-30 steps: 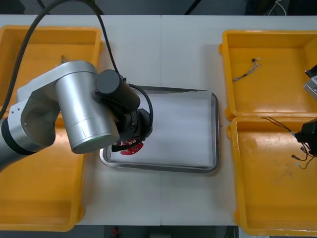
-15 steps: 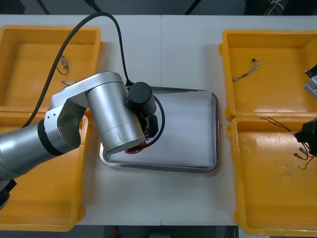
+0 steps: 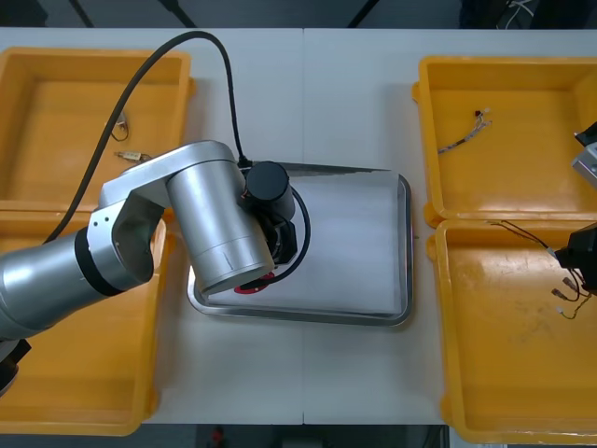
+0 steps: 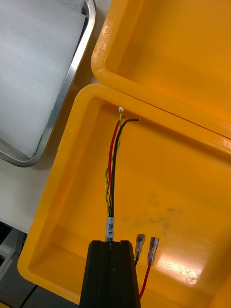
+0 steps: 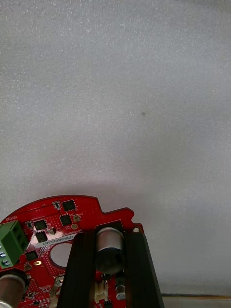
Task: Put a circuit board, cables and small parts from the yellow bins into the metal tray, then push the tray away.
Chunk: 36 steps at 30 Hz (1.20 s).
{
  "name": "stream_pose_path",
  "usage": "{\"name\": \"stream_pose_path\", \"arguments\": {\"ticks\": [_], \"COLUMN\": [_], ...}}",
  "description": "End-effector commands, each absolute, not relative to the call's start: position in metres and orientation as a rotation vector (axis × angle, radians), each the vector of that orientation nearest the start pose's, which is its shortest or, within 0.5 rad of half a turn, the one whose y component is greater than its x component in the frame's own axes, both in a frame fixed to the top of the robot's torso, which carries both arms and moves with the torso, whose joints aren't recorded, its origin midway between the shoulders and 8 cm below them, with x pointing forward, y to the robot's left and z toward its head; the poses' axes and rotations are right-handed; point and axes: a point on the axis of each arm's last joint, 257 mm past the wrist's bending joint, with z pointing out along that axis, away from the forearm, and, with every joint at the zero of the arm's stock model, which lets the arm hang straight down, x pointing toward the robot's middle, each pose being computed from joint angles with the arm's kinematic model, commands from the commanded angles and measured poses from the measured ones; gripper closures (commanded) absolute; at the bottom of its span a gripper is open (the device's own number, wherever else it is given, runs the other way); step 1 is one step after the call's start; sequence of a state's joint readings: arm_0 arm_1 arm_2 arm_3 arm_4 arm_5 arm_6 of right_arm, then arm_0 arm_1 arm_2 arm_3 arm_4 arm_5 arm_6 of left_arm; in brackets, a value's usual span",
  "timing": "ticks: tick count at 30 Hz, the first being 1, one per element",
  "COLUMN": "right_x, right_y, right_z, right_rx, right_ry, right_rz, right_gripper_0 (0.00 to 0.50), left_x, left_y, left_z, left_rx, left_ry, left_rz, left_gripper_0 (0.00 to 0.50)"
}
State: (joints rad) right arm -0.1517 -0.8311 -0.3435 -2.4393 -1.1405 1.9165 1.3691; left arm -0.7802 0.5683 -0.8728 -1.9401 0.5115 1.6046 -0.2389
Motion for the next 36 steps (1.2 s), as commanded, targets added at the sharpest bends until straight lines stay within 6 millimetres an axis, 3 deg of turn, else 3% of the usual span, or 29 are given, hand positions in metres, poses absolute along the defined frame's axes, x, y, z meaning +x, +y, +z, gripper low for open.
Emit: {"name": "stream_pose_path", "arguments": {"ticks": [1,5,10,12,13,19,25,30,31,36], "right_x": [0.339,0.339,0.339,0.339,0.339,0.339,0.339,0.339,0.335,0.336], "right_y": [-0.294,-0.294,-0.294,-0.294,-0.294,-0.294,-0.294,-0.294,-0.287,-0.267], "right_z": [-0.112,-0.112,-0.112,-0.112,-0.112,-0.112,-0.112,-0.112,-0.122,-0.118], "right_rx": [-0.578,-0.578,-0.578,-0.578,-0.578,-0.578,-0.578,-0.578,-0.591,-0.668], "right_ry": [2.521,2.521,2.521,2.521,2.521,2.521,2.521,2.521,2.545,2.518], "right_rz": [0.021,0.021,0.021,0.021,0.021,0.021,0.021,0.021,0.056,0.072], "right_gripper_0": [0.5,0.5,0.5,0.5,0.5,0.5,0.5,0.5,0.5,0.5], "left_x": [0.444,0.447,0.45,0.45,0.451,0.446,0.433,0.43,0.43,0.436], "left_y": [0.066,0.066,0.068,0.069,0.07,0.064,0.076,0.104,0.108,0.146], "left_z": [-0.241,-0.245,-0.243,-0.243,-0.242,-0.22,-0.18,-0.145,-0.141,-0.106], "left_rx": [-0.177,-0.181,-0.184,-0.188,-0.192,-0.197,-0.196,-0.235,-0.243,-0.322], "left_ry": [2.579,2.579,2.569,2.567,2.565,2.589,2.619,2.64,2.64,2.633], "left_rz": [-0.113,-0.117,-0.115,-0.116,-0.116,-0.164,-0.188,-0.184,-0.182,-0.17], "left_gripper_0": [0.453,0.337,0.235,0.02,0.0,0.0,0.0,0.0,0.0,0.0]}}
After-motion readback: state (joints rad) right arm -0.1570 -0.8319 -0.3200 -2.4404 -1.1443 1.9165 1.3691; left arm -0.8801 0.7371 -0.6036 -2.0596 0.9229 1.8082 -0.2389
